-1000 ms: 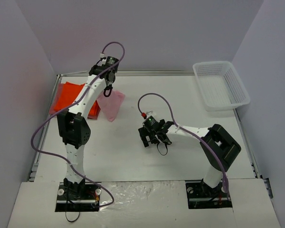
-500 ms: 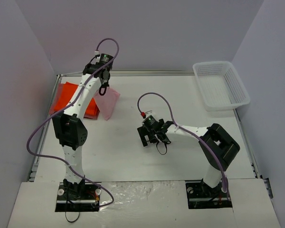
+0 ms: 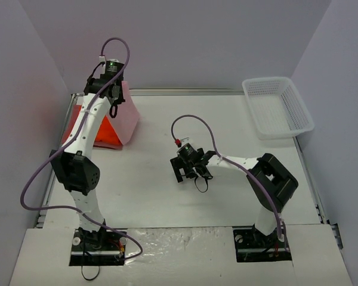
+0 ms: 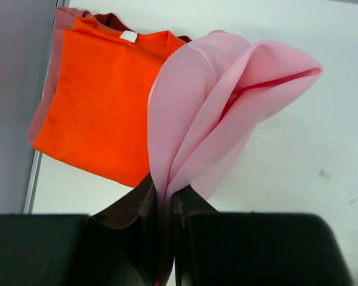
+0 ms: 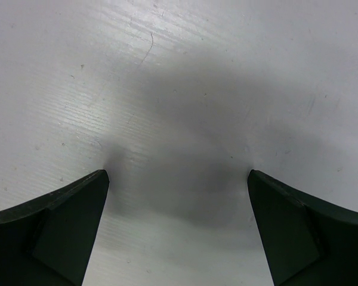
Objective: Fold and stack the t-shirts
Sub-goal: Put the neatly folded tshirt into the corner of the board with the left arm
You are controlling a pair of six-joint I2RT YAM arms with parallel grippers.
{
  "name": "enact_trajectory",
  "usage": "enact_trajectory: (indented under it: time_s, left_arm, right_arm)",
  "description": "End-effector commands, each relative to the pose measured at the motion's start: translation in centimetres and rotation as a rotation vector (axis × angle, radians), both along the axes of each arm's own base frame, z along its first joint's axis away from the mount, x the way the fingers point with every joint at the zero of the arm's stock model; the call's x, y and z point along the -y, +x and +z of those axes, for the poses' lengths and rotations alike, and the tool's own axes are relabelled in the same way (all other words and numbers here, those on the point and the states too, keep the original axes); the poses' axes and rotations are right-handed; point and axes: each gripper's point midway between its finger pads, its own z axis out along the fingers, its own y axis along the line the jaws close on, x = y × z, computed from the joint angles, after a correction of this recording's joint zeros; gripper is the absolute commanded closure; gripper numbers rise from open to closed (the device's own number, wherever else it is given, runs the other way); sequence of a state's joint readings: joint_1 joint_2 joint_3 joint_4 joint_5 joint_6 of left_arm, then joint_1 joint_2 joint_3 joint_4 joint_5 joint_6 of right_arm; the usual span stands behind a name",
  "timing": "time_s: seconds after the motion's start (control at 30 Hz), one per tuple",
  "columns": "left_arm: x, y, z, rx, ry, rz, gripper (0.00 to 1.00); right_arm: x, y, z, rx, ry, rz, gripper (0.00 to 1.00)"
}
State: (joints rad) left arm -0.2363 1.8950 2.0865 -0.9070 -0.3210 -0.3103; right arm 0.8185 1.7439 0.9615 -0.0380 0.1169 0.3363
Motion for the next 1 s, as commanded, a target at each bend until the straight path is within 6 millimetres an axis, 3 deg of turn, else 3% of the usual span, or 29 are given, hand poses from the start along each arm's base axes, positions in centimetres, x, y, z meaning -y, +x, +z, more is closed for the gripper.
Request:
enact_trajectory:
  time_s: [0.0, 0.3, 0.5, 0.97]
  left_arm:
    - [-0.8, -0.4, 4.0, 0.118, -0.053, 0.02, 0.98]
    - [-2.5, -0.4, 4.4, 0.14, -0.079, 0.051, 0.98]
    - [-4.8, -1.1, 2.4, 0.116, -0.086, 0.101, 0.98]
    - [-8.5, -0.8, 1.5, 0.124, -0.106, 0.164, 0.98]
  right_arm:
    - [2.1, -1.5, -2.5, -0.075, -0.112, 0.011, 0.0]
    - [2.1, -1.7, -3.1, -0.089, -0.123, 0.018, 0.0]
    - [2.0, -1.8, -3.5, -0.098, -0.126, 0.026, 0.0]
    - [2.1, -2.3, -5.4, -0.139, -0.164, 0.042, 0.0]
